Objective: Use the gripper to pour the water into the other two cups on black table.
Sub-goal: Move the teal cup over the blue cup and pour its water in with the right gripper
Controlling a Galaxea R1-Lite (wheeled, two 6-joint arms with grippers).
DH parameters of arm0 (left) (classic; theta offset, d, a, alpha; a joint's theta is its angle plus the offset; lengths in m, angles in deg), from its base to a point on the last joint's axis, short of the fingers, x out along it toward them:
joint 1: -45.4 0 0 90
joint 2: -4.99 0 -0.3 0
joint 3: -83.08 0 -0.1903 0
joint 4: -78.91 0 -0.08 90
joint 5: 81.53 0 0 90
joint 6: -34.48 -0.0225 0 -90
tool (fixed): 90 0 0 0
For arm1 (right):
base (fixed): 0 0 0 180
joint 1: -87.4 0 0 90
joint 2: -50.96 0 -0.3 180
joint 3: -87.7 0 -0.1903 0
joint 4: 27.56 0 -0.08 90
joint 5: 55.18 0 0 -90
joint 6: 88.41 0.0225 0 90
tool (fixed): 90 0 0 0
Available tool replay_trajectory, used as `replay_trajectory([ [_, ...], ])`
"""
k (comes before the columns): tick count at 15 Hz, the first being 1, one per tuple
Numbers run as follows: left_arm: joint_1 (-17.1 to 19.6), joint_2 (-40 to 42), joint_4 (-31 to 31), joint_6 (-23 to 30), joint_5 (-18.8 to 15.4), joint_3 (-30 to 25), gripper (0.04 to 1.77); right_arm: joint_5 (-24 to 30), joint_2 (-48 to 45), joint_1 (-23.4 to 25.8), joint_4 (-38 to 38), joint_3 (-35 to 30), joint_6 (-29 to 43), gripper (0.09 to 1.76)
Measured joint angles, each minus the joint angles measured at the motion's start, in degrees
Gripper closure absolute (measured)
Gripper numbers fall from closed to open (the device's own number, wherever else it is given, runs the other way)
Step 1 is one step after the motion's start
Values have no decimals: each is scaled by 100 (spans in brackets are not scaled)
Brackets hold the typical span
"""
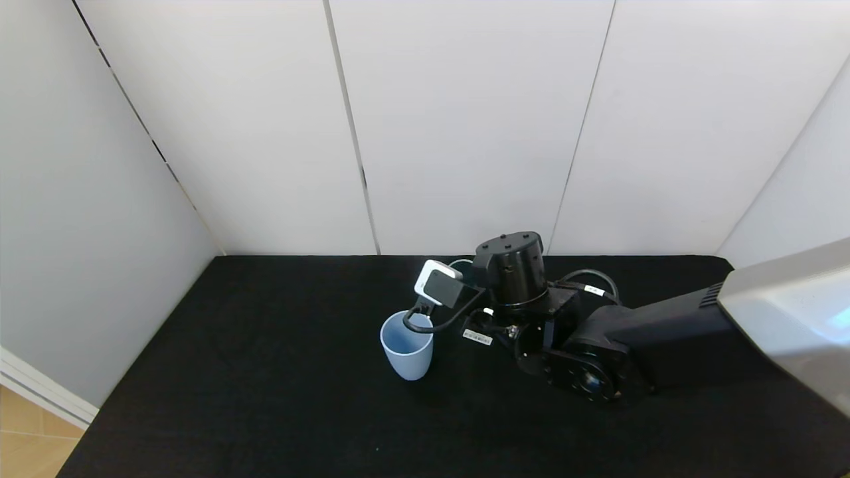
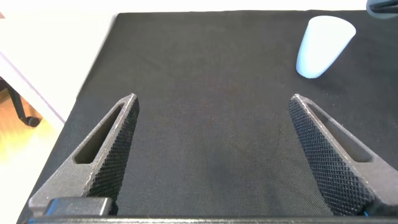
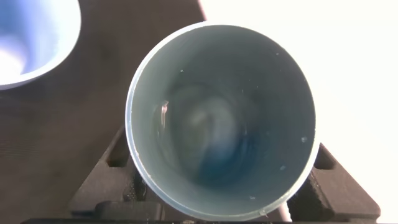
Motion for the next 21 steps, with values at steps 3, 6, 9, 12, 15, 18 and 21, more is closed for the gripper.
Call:
replay_trajectory([
  [3,0,0,0,0,-2,0,9,-208,141,-24,6,293,-547,65],
  [6,0,0,0,-2,0,0,9,-374,223,-77,33,380,-1065,65],
  [9,0,0,0,-2,-2,0,9,-496,290,-163,50,435,-1425,65],
  [12,0,0,0,0,0,0,9,-560,406,-321,56,601,-1721,65],
  [15,0,0,0,-2,0,0,9,-794,610,-552,61,833,-1893,65],
  [18,0,0,2,0,0,0,9,-816,784,-664,100,1028,-2304,65],
  [21,0,0,0,0,-2,0,9,-875,883,-686,345,1036,-2645,65],
])
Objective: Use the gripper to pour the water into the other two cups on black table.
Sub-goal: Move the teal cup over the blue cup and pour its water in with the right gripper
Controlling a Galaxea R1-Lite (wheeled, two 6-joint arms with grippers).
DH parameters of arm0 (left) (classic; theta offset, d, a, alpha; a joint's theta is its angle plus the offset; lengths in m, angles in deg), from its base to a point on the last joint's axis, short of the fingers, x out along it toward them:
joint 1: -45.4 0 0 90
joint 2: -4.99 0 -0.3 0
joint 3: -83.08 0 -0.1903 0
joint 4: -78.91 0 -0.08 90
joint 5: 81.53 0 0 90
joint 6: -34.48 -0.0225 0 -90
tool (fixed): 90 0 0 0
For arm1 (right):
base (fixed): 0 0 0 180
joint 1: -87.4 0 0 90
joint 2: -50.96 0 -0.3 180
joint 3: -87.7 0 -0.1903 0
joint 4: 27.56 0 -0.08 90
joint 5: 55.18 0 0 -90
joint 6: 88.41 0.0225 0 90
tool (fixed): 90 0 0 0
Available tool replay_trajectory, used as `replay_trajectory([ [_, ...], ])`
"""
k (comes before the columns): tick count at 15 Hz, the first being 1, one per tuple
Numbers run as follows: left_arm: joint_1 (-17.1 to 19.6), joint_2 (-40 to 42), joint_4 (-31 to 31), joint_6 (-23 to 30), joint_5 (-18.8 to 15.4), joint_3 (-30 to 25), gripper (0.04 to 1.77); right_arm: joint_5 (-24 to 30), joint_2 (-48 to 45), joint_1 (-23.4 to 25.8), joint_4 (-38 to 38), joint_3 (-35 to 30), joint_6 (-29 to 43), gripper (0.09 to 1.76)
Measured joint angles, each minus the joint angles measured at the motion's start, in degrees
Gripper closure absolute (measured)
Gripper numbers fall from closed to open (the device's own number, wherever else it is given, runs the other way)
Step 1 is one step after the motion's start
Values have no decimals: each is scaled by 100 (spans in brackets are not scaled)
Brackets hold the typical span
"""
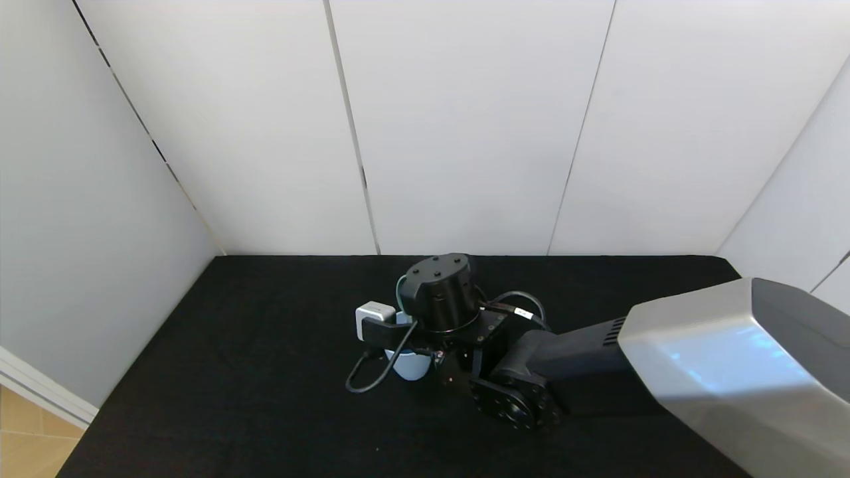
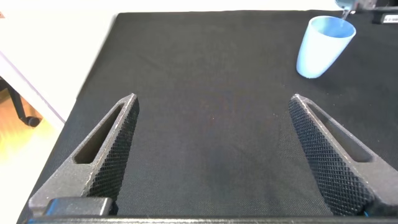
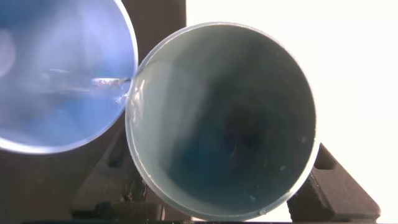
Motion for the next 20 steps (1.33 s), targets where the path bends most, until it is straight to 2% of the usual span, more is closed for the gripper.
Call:
replay_trajectory([
  [5,0,0,0,0,0,0,9,-4,88,20,276,-2,-501,65],
  [11,0,0,0,-2,2,0,9,-1,187,99,1062,-44,-1259,65],
  [16,0,0,0,0,2,0,9,-4,226,110,1102,-59,-1285,65],
  [20,0,0,0,0,0,0,9,-260,179,105,1100,-168,-1075,65],
])
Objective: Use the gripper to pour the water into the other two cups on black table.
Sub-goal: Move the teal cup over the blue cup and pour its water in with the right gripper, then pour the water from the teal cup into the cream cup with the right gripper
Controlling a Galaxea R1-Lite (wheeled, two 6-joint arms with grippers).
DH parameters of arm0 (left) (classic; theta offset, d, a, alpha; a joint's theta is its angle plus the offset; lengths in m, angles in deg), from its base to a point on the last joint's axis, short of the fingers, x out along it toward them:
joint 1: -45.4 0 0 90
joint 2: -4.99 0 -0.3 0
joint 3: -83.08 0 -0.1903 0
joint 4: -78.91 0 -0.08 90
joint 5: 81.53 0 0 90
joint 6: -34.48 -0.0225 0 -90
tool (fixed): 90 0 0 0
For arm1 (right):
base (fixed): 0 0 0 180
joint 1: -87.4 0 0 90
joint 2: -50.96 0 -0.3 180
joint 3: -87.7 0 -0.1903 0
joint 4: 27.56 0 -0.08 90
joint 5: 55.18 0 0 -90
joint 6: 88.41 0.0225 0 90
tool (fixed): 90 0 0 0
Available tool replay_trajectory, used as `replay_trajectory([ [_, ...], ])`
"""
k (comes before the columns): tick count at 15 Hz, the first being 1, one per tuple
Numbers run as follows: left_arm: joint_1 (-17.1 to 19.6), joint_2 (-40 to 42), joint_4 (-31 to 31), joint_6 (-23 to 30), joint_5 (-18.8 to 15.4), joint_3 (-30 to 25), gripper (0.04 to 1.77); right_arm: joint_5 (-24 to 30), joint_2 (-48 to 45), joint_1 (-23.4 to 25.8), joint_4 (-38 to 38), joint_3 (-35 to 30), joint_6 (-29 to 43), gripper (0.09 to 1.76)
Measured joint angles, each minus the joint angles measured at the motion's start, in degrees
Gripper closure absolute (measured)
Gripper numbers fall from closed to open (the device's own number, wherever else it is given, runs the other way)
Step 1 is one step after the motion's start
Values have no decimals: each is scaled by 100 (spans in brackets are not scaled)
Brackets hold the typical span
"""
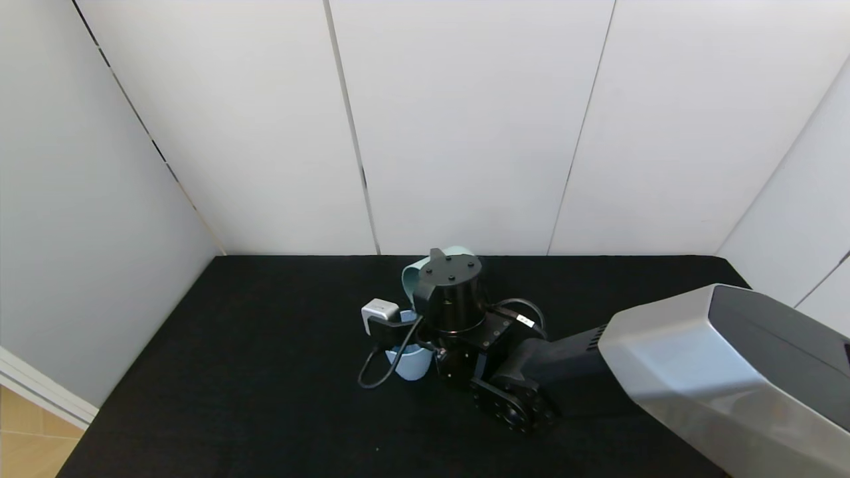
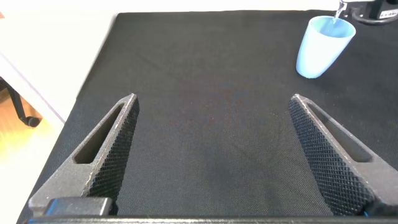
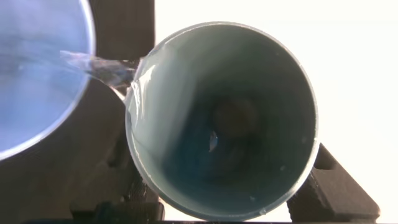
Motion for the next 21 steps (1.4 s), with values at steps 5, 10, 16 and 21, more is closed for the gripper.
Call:
replay_trajectory([
  [5,0,0,0,0,0,0,9,-116,-312,129,-55,-460,979,65],
  [10,0,0,0,0,2,0,9,-118,-549,195,-521,-614,2950,65],
  [16,0,0,0,0,0,0,9,52,-946,352,-2847,-127,6026,65],
  [21,0,0,0,-2,0,0,9,347,-1660,1180,-3344,-22,6445,65],
])
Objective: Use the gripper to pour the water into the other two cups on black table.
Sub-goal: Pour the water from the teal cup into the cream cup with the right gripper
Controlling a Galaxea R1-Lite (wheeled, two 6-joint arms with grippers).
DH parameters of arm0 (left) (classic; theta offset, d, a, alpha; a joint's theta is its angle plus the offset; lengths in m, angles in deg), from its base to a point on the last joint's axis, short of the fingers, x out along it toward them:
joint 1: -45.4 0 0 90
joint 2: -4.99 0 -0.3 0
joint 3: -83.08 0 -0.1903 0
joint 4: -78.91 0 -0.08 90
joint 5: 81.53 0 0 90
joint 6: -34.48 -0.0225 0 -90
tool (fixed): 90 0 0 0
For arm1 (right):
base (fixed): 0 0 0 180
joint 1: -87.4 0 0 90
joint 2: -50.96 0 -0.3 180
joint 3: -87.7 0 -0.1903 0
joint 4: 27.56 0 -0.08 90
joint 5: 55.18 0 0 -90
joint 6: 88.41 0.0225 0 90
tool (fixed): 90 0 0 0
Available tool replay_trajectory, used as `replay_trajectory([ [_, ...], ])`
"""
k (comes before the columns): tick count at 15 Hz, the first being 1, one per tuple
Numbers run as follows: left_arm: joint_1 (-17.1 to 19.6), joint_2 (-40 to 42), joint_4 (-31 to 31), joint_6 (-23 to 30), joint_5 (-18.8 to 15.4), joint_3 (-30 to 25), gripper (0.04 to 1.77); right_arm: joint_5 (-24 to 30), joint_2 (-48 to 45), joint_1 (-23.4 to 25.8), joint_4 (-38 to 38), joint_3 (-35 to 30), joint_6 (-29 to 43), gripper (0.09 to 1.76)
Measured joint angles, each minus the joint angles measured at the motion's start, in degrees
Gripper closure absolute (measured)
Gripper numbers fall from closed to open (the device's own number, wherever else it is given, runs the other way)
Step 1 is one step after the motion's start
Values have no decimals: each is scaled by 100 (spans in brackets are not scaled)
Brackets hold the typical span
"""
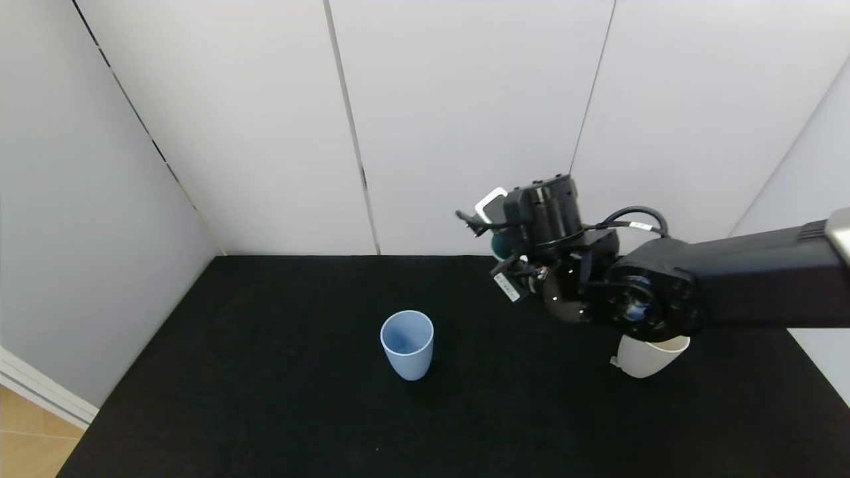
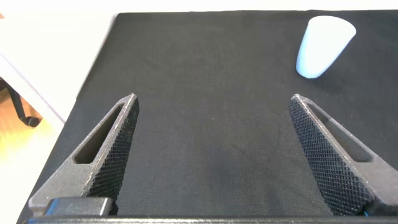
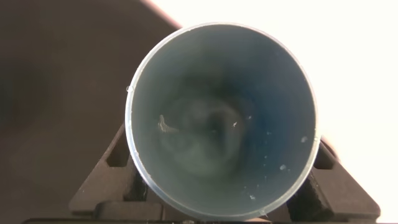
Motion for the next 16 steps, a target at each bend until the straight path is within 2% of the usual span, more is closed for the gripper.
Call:
replay_trajectory([
  [4,0,0,0,2,0,0,9,450,-644,908,-276,-182,29,65],
  [11,0,0,0,2,2,0,9,1307,-1802,2803,-285,-1158,-155,65],
  [16,0,0,0,2,2,0,9,1938,-2481,3755,-129,-2210,-745,65],
])
